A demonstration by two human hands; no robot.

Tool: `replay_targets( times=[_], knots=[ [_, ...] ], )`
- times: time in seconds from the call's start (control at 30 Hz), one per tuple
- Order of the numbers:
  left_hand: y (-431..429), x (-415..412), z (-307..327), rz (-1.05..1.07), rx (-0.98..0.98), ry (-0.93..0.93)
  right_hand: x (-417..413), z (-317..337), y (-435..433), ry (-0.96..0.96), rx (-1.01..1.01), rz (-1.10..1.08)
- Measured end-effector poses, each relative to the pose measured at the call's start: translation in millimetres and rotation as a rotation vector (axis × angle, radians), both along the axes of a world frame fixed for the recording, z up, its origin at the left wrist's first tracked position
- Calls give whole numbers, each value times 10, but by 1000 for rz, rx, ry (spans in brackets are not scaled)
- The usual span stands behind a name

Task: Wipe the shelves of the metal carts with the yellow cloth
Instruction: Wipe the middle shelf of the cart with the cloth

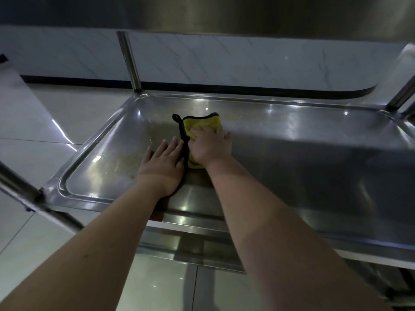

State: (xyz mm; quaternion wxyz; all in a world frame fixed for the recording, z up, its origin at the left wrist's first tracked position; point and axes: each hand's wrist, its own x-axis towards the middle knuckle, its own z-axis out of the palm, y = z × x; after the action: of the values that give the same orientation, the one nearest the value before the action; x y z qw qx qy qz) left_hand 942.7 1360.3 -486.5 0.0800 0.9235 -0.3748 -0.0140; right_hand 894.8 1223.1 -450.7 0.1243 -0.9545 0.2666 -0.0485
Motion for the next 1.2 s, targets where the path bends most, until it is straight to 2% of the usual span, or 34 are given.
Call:
replay_targets(
  times=[0.1, 0.23, 0.33, 0.43, 0.6, 0.7, 0.83, 1.0, 1.13, 1.2],
  knots=[
    [-18, 1, 2, 5, -12, 7, -272, 32, -535, 23, -17, -66],
    [-22, -8, 1, 8, 2, 9, -957, 62, -1467, 55, 6, -358],
    [-39, -27, 3, 10, 2, 3, -1270, 83, -1686, 60, 42, -492],
    [-32, -58, 9, 22, 6, 0, -1136, 89, -1306, 41, 52, -459],
    [-17, -73, 64, 20, 34, 14, -751, -67, 74, 43, -12, -118],
    [19, -85, 81, 12, 52, 16, -783, -115, 508, 95, -8, -17],
    [40, -119, 95, 7, 45, 28, -1259, -89, 161, 79, 14, -49],
    [30, -154, 112, -3, 53, 19, -2077, -28, -504, 120, 1, -262],
    [-108, -478, 190, 13, 7, 22, -2162, -21, -509, 123, -52, -255],
    [-239, -838, 193, -79, -3, 39, -2170, -9, -506, 112, -27, -238]
  ],
)
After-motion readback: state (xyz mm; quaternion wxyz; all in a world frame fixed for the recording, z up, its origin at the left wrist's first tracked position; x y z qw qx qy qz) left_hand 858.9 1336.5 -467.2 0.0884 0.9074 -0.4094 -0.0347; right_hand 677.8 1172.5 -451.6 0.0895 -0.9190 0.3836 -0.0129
